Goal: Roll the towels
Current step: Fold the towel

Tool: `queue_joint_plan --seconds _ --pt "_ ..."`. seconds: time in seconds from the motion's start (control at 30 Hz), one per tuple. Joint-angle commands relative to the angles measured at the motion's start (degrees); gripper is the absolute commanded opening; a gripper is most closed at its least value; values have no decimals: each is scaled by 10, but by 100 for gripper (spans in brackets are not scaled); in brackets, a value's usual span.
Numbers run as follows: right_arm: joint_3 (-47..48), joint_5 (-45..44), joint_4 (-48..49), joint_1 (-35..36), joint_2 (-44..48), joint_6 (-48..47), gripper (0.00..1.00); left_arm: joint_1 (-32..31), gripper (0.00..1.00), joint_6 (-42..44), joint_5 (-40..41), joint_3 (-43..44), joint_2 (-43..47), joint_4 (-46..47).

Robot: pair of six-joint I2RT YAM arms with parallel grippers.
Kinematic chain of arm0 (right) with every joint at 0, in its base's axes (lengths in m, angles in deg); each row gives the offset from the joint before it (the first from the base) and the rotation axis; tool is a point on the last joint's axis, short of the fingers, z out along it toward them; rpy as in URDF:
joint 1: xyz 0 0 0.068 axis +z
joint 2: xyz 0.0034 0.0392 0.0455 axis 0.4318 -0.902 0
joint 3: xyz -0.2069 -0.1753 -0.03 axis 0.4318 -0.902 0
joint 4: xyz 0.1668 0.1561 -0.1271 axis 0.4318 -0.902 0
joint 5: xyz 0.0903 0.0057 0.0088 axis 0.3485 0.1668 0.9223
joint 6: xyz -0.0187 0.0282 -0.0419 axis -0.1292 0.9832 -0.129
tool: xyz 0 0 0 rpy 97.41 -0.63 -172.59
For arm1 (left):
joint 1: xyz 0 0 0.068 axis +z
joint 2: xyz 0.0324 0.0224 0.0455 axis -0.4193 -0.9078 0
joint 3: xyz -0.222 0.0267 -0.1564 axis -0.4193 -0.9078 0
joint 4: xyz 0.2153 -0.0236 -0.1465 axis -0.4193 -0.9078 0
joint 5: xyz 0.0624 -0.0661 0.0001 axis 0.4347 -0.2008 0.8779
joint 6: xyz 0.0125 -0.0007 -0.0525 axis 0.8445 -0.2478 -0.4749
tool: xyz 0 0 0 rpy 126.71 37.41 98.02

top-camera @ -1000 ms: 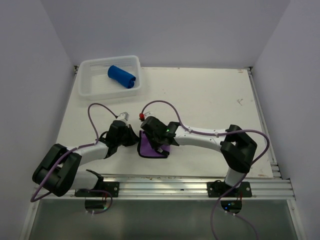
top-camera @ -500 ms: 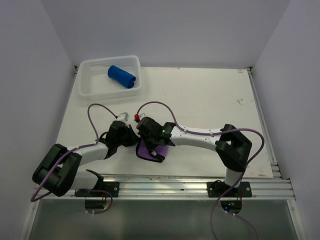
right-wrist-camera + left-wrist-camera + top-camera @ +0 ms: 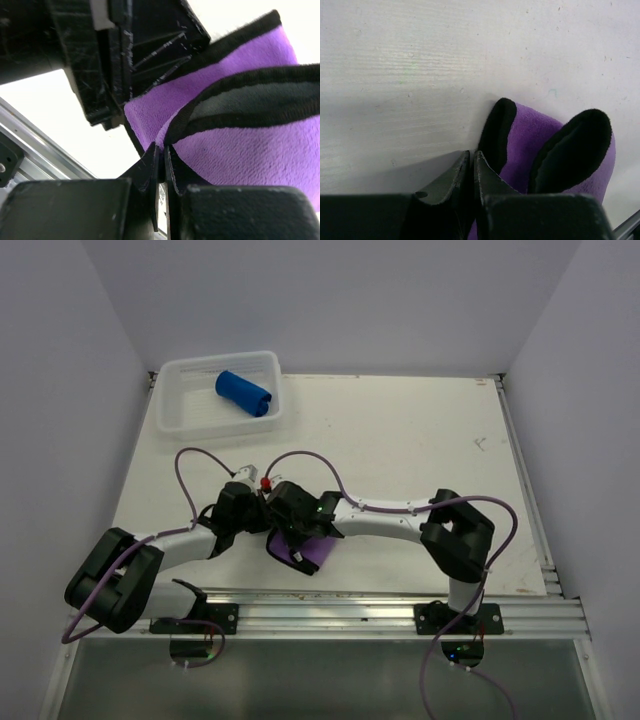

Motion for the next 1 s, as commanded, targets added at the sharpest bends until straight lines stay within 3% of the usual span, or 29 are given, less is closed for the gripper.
queue_joint_plan --seconds 0.0,0.73,0.8,0.87,0.97 --pt "17 15 41 6 0 -3 0 -3 13 1 0 -14 -1 -18" --pt "-10 47 138 8 -42 -4 0 -3 13 3 -2 -13 -3 -16" --pt "-11 47 138 9 -41 -3 5 -3 13 4 -2 -12 -4 -16" --pt "-15 42 140 9 -30 -1 18 -3 13 4 -3 -12 -4 -16" --pt "-27 27 144 8 0 1 29 -3 13 5 -3 -11 -4 -17"
